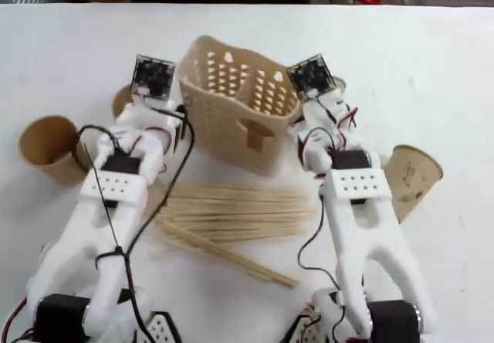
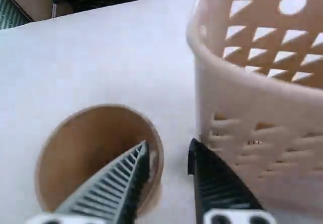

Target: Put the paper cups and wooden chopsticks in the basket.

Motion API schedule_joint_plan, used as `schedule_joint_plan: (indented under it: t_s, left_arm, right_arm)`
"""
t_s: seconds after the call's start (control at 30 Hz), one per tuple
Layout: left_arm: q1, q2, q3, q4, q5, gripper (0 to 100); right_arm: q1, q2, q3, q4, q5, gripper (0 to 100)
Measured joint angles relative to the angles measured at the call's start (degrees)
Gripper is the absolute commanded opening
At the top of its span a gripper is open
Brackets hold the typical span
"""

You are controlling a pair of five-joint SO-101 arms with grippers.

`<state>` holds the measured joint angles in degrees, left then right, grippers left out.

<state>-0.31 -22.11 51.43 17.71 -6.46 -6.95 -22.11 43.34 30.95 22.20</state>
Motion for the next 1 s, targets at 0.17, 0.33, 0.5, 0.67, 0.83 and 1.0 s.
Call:
schedule_joint_plan:
  t_s: [0.17,0.33,0.5,0.67,0.83,1.0]
  left_arm:
    - [-0.2,0.0,0.0,0.0,0.0,15]
    - [-2.0,0.0,0.0,0.0,0.0,15]
    - [-2.4,0.0,0.0,0.0,0.0,15]
    - [-2.4,0.0,0.0,0.0,0.0,15]
    - [-2.5,0.0,0.0,0.0,0.0,15]
    - [-2.5,0.0,0.0,0.0,0.0,15]
  right_arm:
    - [3.6,-3.0,-0.1,4.0,0.0,23.7]
    - [5.7,-14.0,-0.1,14.2,0.0,23.7]
    - [10.2,-23.3,-0.8,24.6,0.0,23.7]
    - [22.8,-22.0,-6.4,27.3,1.7,23.7]
    - [29.2,-9.9,-14.2,32.6,12.9,23.9]
    - [33.3,3.7,-24.2,36.5,26.7,24.0]
